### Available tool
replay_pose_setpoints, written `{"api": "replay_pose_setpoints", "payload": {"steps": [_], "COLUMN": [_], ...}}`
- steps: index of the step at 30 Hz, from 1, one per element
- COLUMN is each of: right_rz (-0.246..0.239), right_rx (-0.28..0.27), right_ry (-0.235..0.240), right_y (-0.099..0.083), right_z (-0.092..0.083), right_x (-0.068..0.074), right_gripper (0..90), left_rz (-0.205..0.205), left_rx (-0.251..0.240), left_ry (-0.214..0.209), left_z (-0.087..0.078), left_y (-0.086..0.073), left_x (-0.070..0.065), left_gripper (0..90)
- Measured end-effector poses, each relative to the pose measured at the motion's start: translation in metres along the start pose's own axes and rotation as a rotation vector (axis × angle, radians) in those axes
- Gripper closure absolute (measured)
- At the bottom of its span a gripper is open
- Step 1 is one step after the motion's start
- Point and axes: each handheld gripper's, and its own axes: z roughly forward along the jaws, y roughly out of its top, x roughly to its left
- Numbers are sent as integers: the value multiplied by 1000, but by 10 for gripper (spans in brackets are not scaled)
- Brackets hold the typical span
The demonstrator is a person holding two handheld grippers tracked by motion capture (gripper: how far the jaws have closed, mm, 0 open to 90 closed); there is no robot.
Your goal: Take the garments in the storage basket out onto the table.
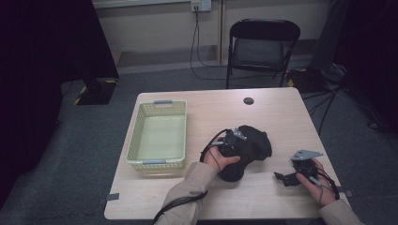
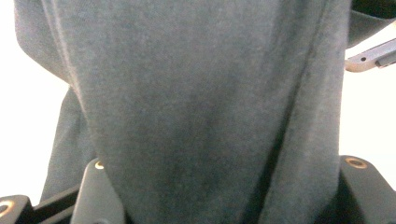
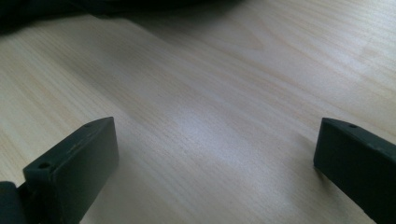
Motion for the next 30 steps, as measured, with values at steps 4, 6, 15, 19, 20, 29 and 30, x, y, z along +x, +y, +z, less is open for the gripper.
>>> {"api": "replay_pose_setpoints", "payload": {"steps": [4,6,15,19,20,29,30], "right_rz": [0,0,0,0,0,0,0], "right_rx": [0,0,0,0,0,0,0], "right_ry": [0,0,0,0,0,0,0], "right_y": [0,0,0,0,0,0,0], "right_z": [0,0,0,0,0,0,0], "right_x": [0,0,0,0,0,0,0], "right_gripper": [0,0,0,0,0,0,0], "left_rz": [-5,-11,-43,-54,-51,-37,-33], "left_rx": [0,9,10,11,8,-20,-20], "left_ry": [16,21,25,7,4,-34,-33], "left_z": [1,1,-2,-3,-4,-14,-15], "left_y": [0,0,-1,-1,-2,1,1], "left_x": [2,2,7,8,8,9,9], "left_gripper": [316,272,166,130,129,96,95]}}
